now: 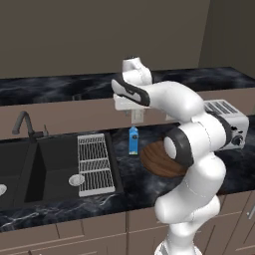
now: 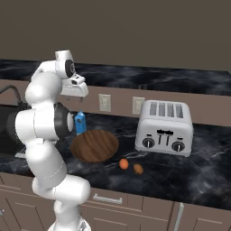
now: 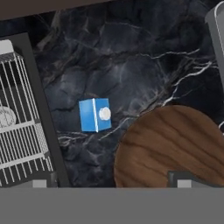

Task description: Gather the eggs and milk located in the vicinity of the sink area and place them right next to the bowl.

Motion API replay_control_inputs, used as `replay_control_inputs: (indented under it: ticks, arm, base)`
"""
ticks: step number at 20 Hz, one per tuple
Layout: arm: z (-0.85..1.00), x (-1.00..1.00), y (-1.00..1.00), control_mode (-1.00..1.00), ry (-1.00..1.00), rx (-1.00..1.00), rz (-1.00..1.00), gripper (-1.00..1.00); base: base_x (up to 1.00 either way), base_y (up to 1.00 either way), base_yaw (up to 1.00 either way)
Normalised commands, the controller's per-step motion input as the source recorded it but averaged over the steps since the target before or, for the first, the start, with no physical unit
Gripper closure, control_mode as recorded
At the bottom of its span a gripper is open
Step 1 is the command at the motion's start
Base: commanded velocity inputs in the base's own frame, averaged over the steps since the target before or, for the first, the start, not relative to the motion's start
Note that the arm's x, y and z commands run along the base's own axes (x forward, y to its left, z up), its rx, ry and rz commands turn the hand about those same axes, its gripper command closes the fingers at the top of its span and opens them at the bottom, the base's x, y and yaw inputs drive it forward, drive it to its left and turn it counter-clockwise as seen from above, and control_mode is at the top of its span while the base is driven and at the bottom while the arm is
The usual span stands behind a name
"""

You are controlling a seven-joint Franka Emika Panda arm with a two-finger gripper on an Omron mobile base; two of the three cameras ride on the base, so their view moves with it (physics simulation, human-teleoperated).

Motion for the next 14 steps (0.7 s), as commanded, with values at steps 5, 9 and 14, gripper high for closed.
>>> replay_control_inputs:
  ticks: [5, 9, 14]
  arm:
    - [-0.17, 0.30, 0.00, -1.00, 0.01, 0.01, 0.00, -1.00]
    - [-0.23, 0.21, 0.01, -1.00, 0.01, 0.09, 0.04, -1.00]
    - [-0.20, 0.21, 0.00, -1.00, 0.04, 0.09, 0.03, -1.00]
  base:
    - [0.00, 0.00, 0.00]
    - [0.00, 0.00, 0.00]
    - [0.00, 0.00, 0.00]
